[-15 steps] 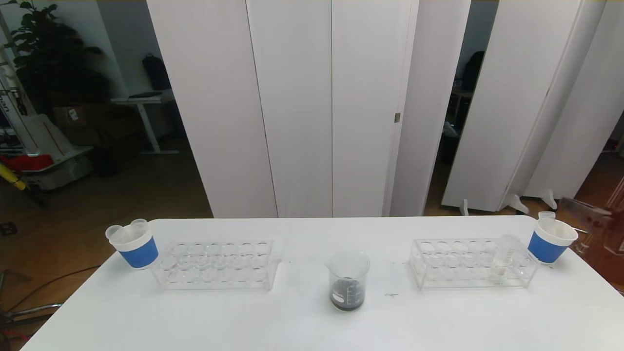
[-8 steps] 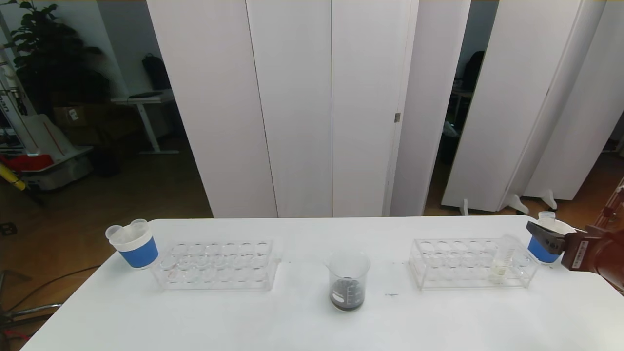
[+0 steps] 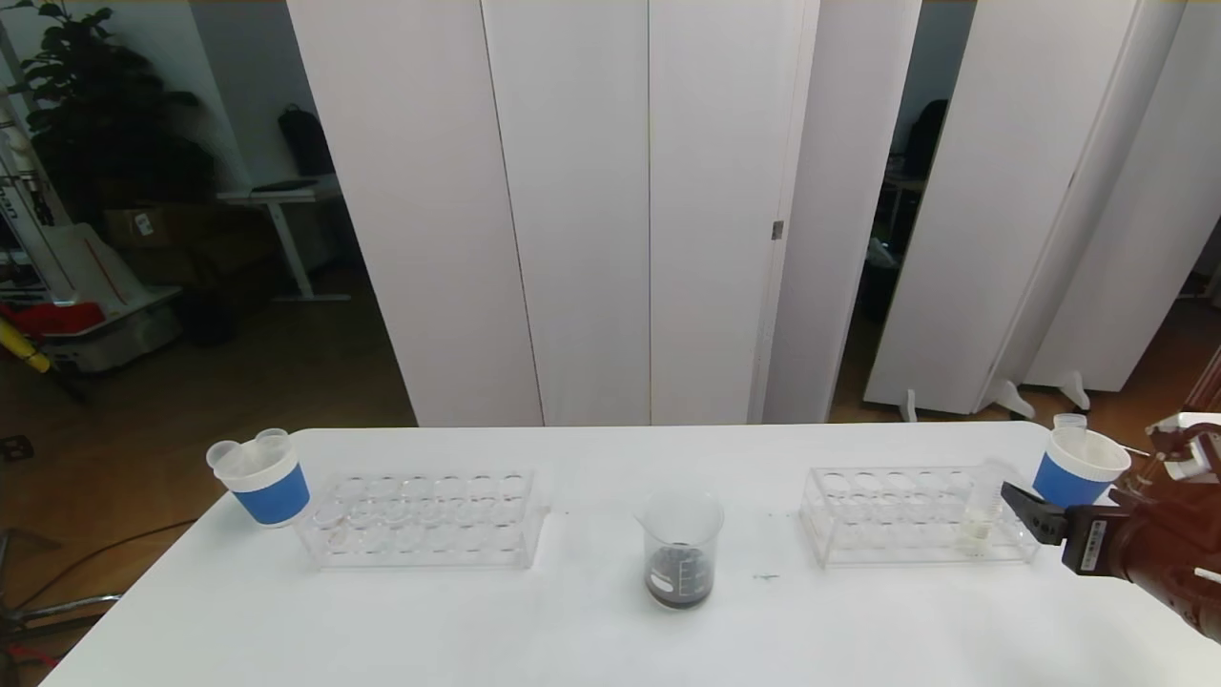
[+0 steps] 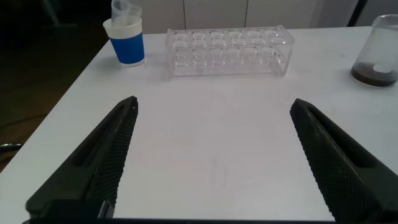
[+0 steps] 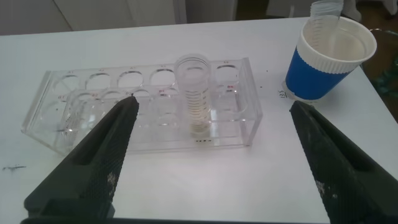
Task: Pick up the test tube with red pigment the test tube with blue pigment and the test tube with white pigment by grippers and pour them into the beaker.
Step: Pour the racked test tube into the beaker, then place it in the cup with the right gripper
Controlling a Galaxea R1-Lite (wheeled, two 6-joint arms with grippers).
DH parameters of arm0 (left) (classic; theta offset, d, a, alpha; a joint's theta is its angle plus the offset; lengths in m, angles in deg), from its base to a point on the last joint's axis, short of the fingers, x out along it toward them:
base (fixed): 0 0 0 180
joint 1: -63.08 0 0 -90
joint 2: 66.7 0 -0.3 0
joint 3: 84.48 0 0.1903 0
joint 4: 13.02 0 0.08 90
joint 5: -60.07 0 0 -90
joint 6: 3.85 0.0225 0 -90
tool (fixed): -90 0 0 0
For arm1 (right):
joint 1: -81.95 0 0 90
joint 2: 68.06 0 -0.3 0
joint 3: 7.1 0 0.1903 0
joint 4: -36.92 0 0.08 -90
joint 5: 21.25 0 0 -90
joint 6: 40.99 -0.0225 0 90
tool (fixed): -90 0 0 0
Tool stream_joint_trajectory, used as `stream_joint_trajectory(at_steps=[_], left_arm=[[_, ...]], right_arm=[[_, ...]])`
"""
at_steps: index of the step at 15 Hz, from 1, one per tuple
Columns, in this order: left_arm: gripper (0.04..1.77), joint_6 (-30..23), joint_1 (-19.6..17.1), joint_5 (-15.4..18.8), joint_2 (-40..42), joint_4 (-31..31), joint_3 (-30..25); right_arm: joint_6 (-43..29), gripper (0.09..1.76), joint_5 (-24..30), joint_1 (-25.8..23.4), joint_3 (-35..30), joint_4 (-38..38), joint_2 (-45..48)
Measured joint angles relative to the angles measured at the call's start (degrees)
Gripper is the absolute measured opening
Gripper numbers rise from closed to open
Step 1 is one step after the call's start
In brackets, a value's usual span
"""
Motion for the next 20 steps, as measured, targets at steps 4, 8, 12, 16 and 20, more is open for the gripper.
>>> stream_joint_trajectory(at_steps=[4, 8, 12, 16, 20], left_arm=[[1.75, 0.00, 0.00, 0.00, 0.00, 0.00, 0.00], [1.75, -0.02, 0.02, 0.00, 0.00, 0.00, 0.00], [1.75, 0.00, 0.00, -0.02, 0.00, 0.02, 0.00], [1.75, -0.02, 0.00, 0.00, 0.00, 0.00, 0.00], [1.75, 0.00, 0.00, -0.02, 0.00, 0.00, 0.00]], right_arm=[[0.09, 1.75, -0.28, 0.17, -2.13, 6.60, -4.79], [0.88, 1.75, -0.34, 0.20, -1.38, 9.61, -9.06], [3.68, 1.75, -0.34, 0.09, 0.41, 14.57, -13.53], [6.90, 1.75, -0.45, 0.45, 1.76, 19.52, -18.74], [7.12, 1.75, -0.45, 0.96, 3.41, 20.76, -21.93]])
